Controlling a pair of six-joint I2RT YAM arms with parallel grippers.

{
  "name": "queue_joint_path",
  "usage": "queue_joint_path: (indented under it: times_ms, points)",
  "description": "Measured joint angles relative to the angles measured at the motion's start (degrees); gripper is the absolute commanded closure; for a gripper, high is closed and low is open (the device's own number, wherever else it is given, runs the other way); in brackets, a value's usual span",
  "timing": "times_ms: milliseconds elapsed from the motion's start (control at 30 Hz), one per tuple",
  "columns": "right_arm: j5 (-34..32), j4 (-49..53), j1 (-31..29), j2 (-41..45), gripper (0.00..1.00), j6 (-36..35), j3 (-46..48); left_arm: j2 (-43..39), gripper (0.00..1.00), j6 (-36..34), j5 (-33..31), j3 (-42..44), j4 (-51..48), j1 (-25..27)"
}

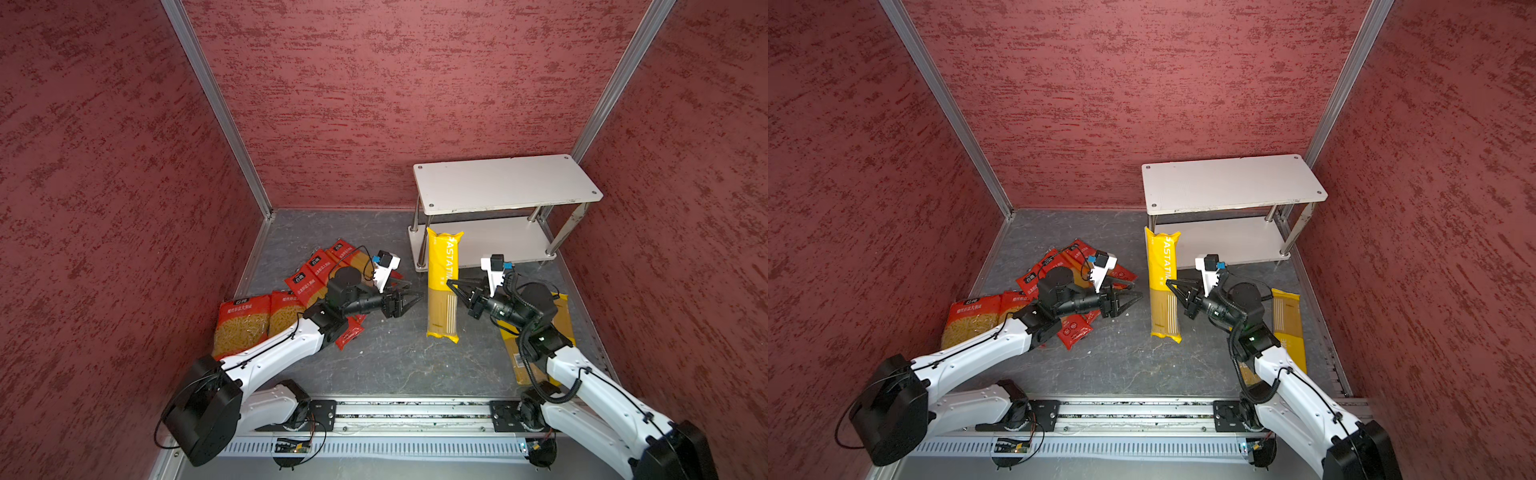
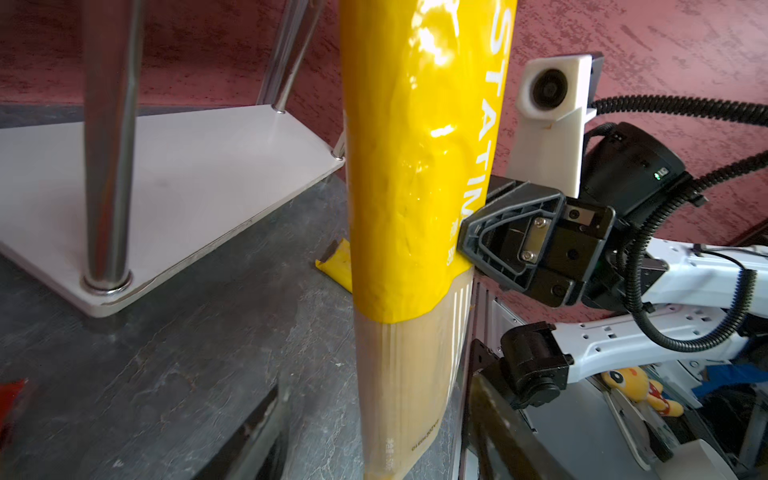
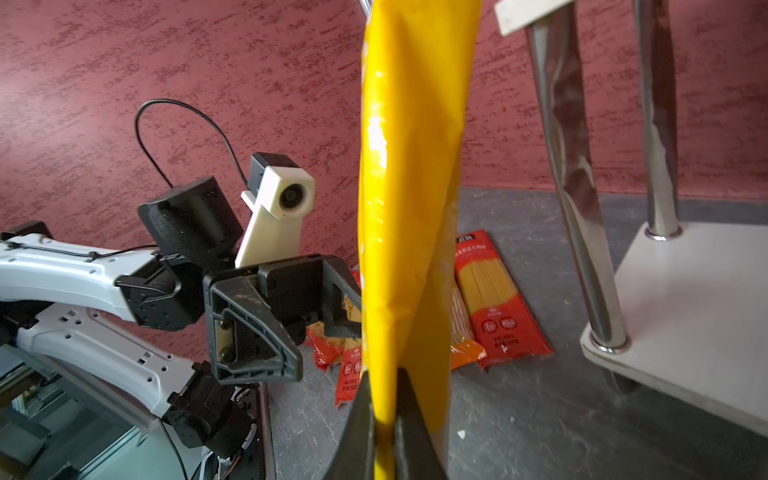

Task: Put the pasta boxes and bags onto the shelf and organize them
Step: 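Lift the yellow pack upright with both grippers toward the shelf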

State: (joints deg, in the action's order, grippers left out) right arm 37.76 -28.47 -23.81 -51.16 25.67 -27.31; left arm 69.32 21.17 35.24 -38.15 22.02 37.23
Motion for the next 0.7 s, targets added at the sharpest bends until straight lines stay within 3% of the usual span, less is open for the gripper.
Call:
queue_joint_path:
  times_ms: [167, 367, 533, 700]
  points:
    - [3.3, -4.7, 0.0, -3.6, 1.00, 0.5, -3.7, 3.9, 0.35, 0.3, 5.2, -3.2, 4.3, 0.9]
    - [7.9, -8.9, 0.0, -6.0, 1.00, 2.8, -6.7, 4.3, 0.44, 0.0, 8.0, -4.0, 6.9, 1.5]
    - [12.0, -15.0, 0.0, -8.6, 1.00, 6.7, -8.0, 4.4, 0.44, -0.1, 10.3, -5.1, 8.0, 1.5]
    - [14.1, -18.1, 0.0, -10.1, 1.00, 9.3, -8.8, 4.7, 0.64, -0.5, 12.2, -6.3, 7.8, 1.1]
